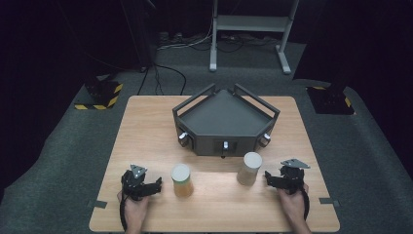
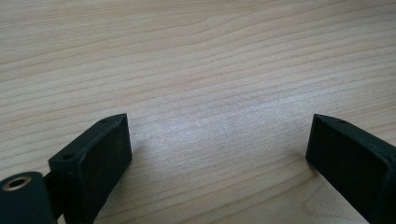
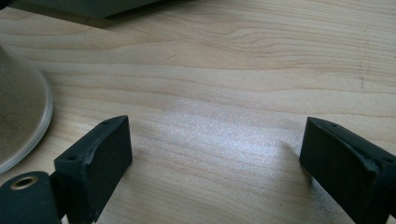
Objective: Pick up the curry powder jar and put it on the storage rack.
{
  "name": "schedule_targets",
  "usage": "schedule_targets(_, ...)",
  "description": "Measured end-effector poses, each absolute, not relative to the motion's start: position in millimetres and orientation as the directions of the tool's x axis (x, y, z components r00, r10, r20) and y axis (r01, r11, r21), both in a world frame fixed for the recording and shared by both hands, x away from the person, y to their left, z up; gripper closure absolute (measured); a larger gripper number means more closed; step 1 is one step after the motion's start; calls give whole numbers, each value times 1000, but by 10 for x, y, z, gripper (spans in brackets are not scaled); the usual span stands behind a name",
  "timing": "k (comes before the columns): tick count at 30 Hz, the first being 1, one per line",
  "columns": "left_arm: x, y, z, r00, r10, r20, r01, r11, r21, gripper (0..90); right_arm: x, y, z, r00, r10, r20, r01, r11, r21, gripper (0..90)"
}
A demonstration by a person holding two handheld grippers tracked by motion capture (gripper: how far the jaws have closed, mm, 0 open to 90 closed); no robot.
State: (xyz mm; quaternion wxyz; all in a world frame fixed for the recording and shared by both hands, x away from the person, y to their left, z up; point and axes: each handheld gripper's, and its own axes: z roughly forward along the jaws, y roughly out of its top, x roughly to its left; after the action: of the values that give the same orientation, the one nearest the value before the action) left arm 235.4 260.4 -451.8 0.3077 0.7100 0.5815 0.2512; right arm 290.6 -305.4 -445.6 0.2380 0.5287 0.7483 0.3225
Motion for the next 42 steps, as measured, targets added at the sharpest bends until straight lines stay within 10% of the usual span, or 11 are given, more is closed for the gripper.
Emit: schedule_targets(42, 1899, 2611, -4235, 380, 924, -50, 634, -220, 741, 30, 2904, -3052, -4457, -328, 944, -18, 636, 235, 735, 90)
